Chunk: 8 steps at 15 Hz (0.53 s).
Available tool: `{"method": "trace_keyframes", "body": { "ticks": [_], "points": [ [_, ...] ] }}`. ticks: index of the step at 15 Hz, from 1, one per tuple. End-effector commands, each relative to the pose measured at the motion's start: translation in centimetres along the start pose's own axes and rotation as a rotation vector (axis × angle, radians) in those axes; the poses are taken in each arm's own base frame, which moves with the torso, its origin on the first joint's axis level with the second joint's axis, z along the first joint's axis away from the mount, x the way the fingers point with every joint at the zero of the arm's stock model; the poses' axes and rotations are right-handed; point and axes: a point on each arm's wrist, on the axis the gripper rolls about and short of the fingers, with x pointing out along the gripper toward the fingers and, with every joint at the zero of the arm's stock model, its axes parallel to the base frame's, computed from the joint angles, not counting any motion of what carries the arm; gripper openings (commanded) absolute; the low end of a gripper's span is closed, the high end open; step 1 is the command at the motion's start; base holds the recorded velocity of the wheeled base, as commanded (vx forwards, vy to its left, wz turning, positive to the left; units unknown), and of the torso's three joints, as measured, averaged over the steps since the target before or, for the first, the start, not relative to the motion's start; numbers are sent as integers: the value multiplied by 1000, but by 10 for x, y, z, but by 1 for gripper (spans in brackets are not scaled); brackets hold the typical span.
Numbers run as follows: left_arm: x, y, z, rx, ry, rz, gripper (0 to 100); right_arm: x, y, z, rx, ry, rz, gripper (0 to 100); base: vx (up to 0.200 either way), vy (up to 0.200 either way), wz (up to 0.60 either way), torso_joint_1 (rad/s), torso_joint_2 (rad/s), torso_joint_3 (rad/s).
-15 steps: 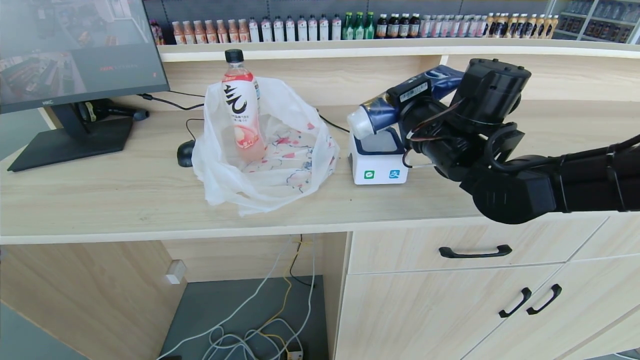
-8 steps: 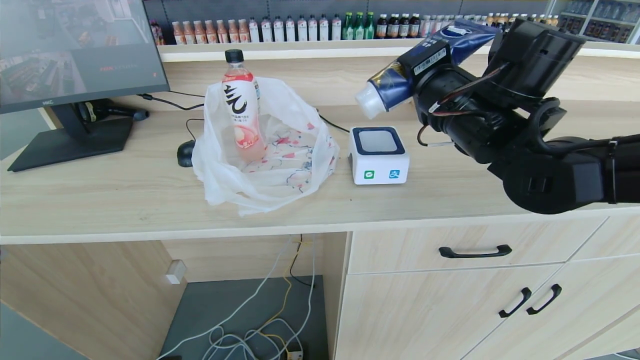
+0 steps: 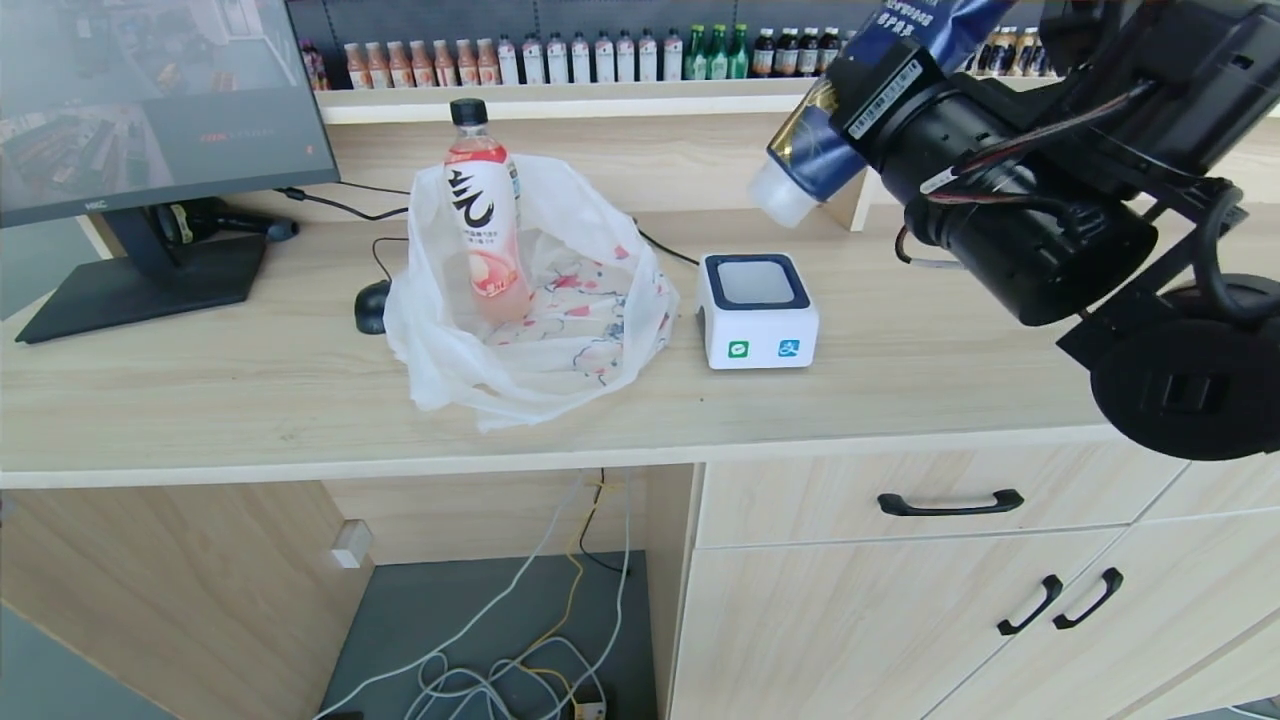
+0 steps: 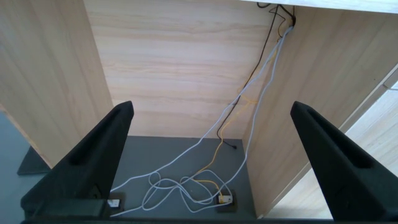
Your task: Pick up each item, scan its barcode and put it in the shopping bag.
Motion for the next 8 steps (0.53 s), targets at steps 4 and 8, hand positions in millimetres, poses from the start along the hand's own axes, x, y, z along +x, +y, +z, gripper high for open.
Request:
{"method": "trace_keyframes", "body": {
  "ticks": [4,8],
  "points": [
    [0,0,0,0,0,1,100,-19,-11,-30,-232,-72,84,0,0,0,0,0,0,0],
    [0,0,0,0,0,1,100,-26,-11,-25,-334,-154,139,0,0,0,0,0,0,0]
  ]
}}
